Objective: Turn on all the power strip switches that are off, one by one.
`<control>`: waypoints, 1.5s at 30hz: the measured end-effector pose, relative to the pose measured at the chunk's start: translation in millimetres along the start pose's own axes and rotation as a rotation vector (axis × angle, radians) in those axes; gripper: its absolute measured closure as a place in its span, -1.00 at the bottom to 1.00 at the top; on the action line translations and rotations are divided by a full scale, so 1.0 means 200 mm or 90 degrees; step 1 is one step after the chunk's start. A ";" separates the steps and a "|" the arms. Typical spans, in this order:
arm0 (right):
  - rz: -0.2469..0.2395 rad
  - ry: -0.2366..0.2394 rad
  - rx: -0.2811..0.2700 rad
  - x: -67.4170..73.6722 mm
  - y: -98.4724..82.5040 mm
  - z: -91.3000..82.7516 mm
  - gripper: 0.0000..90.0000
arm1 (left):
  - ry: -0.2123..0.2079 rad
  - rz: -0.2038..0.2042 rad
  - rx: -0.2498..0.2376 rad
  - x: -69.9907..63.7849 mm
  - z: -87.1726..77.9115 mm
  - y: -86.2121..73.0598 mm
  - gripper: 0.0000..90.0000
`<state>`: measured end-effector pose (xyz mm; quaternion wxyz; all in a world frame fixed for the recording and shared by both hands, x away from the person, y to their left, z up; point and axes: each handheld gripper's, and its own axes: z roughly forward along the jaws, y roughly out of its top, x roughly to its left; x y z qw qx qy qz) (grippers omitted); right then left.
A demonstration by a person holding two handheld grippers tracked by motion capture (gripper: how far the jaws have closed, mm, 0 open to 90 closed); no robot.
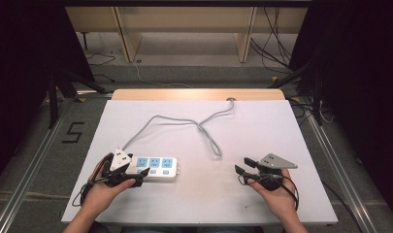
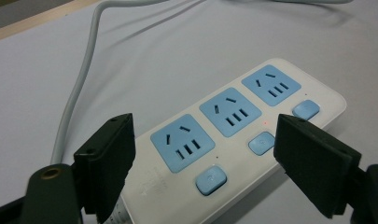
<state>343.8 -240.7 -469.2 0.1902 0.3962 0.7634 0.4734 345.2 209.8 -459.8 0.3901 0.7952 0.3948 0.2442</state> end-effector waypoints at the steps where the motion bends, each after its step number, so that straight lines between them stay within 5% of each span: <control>1: 0.000 -0.001 0.001 0.00 0.00 0.00 0.13 | 0.000 -0.002 0.000 0.00 0.00 0.00 -0.53; 9: -0.002 -0.002 0.003 0.00 0.00 0.00 0.13 | 0.026 -0.015 -0.003 0.01 -0.03 0.01 -0.18; 12: -0.002 0.000 0.005 0.01 0.00 0.01 0.13 | 0.045 -0.009 0.000 0.01 -0.04 0.02 0.11; 13: -0.002 0.002 0.006 0.01 0.00 0.01 0.12 | 0.052 -0.006 0.003 0.01 -0.05 0.02 0.44; 14: -0.002 0.002 0.006 0.01 0.00 0.01 0.12 | 0.060 -0.005 0.001 0.01 -0.05 0.02 0.44; 15: -0.002 0.003 0.006 0.01 0.00 0.01 0.12 | 0.065 -0.004 0.003 0.01 -0.06 0.03 0.76; 18: -0.003 0.004 0.007 0.01 0.00 0.01 0.12 | 0.068 -0.009 -0.003 0.02 -0.08 0.04 0.98; 32: -0.010 0.006 0.025 0.02 -0.01 0.02 0.08 | 0.054 0.004 0.025 0.01 -0.09 0.07 0.99; 45: -0.012 0.005 0.027 0.02 -0.01 0.03 0.07 | 0.051 -0.012 0.071 0.03 -0.09 0.10 0.99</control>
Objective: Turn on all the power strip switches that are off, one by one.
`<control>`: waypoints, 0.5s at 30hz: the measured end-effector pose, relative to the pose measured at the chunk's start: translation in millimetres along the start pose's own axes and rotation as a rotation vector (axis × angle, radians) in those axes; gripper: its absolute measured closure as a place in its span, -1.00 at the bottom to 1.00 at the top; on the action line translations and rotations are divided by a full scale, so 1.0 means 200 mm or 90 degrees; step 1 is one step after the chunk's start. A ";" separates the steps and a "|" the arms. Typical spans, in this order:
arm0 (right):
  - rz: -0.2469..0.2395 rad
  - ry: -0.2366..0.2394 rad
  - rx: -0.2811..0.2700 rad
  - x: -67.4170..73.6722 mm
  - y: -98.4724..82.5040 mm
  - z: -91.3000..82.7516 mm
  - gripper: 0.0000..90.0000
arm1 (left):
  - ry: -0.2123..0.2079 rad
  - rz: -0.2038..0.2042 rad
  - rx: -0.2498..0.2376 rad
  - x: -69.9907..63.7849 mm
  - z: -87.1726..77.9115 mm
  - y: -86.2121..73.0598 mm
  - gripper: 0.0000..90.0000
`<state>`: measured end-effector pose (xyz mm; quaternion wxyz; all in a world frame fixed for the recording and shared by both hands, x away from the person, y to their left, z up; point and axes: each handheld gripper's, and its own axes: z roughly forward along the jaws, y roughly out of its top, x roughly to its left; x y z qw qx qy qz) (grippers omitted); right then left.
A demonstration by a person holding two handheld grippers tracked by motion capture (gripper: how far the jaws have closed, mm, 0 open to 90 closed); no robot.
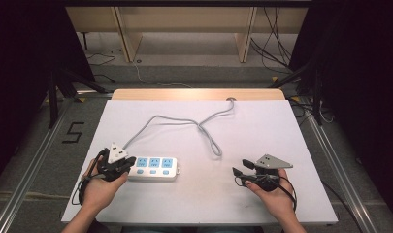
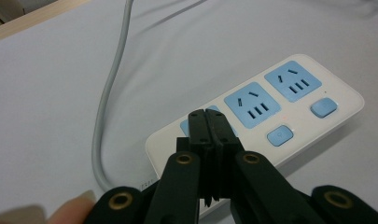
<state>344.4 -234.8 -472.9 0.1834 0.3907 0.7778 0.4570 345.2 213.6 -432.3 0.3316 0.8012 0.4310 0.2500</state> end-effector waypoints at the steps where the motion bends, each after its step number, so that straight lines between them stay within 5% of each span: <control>1: 0.000 -0.001 0.001 0.00 0.00 0.00 0.07 | 0.000 -0.001 0.003 0.00 0.00 0.00 0.99; 15: 0.008 0.010 -0.003 0.01 0.00 0.01 -0.06 | -0.022 -0.018 0.051 0.00 0.02 0.06 0.99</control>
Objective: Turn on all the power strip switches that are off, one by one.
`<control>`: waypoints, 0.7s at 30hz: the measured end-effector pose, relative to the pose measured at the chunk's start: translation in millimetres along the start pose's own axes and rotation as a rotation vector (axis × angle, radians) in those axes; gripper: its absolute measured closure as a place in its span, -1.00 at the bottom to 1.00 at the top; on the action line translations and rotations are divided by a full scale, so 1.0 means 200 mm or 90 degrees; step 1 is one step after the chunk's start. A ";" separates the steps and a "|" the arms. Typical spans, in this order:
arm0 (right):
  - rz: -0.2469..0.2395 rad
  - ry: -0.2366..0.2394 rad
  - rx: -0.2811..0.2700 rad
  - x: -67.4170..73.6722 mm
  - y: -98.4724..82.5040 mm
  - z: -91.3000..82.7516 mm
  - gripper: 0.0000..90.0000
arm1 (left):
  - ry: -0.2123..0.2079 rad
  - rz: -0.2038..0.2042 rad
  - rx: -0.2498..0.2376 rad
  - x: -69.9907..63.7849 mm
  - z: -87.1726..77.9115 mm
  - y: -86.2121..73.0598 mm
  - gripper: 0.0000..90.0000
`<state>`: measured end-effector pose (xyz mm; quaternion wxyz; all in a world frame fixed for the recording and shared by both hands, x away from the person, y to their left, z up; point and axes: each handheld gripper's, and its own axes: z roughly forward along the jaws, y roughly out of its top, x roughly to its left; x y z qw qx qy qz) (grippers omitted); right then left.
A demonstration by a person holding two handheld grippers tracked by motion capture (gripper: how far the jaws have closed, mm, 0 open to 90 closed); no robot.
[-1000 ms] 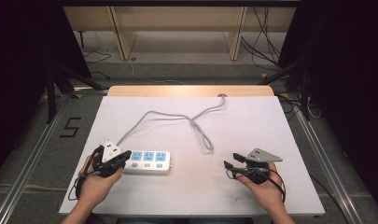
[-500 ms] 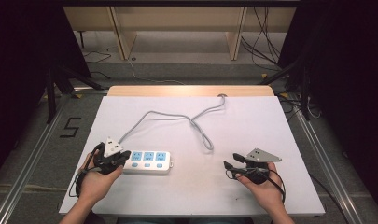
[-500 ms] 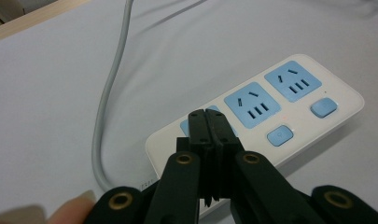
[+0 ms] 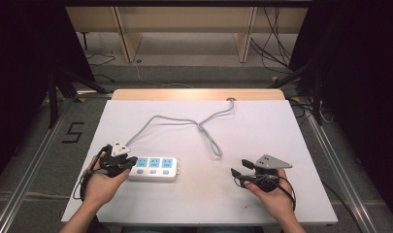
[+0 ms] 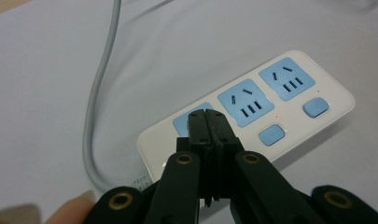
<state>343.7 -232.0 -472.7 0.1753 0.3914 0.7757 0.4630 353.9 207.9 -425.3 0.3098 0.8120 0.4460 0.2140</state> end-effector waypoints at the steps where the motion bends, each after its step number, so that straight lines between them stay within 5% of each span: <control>1: -0.003 0.001 0.001 0.00 0.00 0.00 -0.07 | 0.000 0.002 0.003 0.00 0.00 0.00 0.99; 21: -0.017 0.007 0.015 0.02 0.00 0.01 -0.10 | -0.002 -0.007 0.041 -0.01 0.03 0.06 0.99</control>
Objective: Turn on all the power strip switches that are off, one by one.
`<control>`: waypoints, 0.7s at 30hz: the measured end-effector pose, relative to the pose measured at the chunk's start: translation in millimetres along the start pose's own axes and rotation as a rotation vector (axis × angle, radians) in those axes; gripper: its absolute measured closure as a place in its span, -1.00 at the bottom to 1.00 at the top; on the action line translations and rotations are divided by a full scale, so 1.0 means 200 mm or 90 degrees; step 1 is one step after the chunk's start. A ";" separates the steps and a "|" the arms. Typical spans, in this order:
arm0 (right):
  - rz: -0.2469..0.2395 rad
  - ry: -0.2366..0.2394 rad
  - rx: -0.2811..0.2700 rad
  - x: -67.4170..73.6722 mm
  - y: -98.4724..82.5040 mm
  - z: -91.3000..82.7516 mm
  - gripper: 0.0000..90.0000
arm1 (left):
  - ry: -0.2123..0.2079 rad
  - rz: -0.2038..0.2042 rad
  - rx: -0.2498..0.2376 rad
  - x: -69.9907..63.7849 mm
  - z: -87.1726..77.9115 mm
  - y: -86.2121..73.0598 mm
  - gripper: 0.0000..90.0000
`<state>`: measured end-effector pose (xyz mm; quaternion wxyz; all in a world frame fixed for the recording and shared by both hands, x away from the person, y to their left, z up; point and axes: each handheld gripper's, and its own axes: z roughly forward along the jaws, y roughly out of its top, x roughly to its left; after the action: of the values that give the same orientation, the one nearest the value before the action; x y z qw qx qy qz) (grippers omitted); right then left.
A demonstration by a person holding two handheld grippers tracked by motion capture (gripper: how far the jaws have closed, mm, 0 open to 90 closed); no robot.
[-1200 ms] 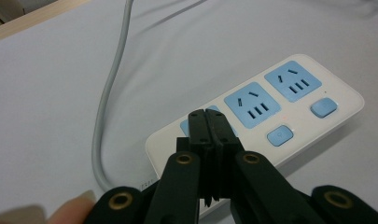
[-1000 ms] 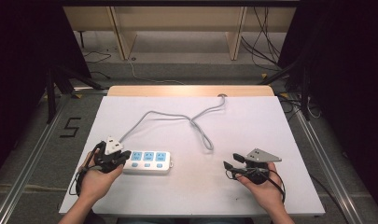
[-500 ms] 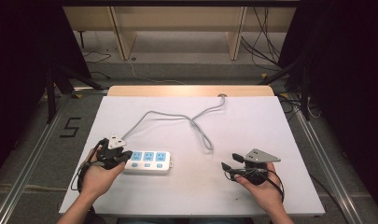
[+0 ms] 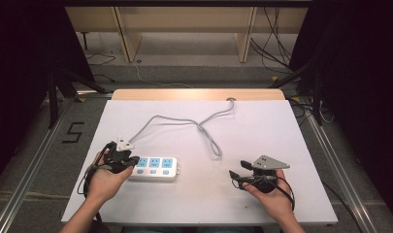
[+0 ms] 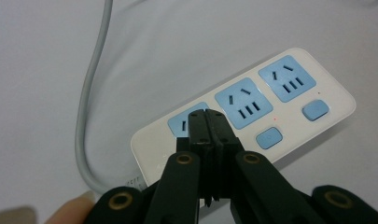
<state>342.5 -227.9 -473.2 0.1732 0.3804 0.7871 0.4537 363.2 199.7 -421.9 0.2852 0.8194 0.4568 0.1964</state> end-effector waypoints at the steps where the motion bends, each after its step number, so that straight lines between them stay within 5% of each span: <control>1: -0.001 0.000 0.001 0.00 0.00 0.00 -0.10 | 0.003 -0.001 0.000 0.00 0.00 0.00 0.99; 21: -0.007 -0.006 0.012 0.00 0.00 0.01 -0.10 | -0.002 0.010 0.060 -0.01 0.03 0.06 0.99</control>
<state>342.6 -227.0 -474.7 0.1753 0.3799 0.7925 0.4438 373.7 191.9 -418.4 0.2458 0.8356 0.4589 0.1756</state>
